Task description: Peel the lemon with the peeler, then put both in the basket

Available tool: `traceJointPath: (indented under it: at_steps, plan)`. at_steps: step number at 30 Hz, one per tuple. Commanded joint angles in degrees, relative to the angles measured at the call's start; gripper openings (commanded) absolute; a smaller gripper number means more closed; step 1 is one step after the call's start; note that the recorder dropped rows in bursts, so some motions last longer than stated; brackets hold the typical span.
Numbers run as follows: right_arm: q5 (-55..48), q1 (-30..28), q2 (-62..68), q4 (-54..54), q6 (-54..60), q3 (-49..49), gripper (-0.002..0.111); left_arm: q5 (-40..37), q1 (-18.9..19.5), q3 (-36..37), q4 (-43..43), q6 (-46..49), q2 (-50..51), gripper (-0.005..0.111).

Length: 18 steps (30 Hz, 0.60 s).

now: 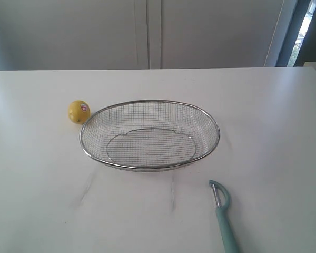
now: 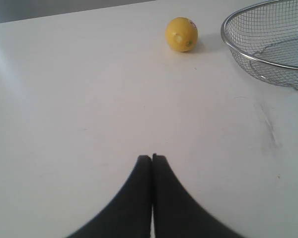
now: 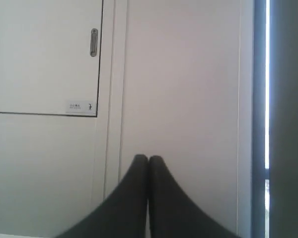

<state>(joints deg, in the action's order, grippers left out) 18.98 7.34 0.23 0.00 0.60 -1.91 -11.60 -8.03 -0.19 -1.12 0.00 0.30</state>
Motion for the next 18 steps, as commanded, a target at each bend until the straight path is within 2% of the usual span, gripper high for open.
traceJointPath:
  at_steps: [1,7,9,15,18]
  plan:
    - [-0.85,0.13,2.55,0.66,0.83,-4.01,0.0,0.02,-0.1,0.19,-0.12,0.0,-0.3,0.0]
    - [-20.98,0.01,14.86,4.66,0.83,-15.64,0.0,0.02,-0.1,0.19,-0.12,0.0,-0.3,0.0]
    - [-34.42,0.01,23.13,4.66,0.43,-23.85,0.0,0.02,-0.1,0.19,-0.12,0.0,-0.3,0.0]
    - [-61.56,0.01,39.7,4.66,-2.84,-36.33,0.0,0.02,-0.1,0.19,-0.12,0.0,-0.3,0.0]
    - [-67.46,0.01,45.81,5.99,-2.84,-37.43,0.0,0.02,-0.1,0.19,-0.12,0.0,-0.3,0.0]
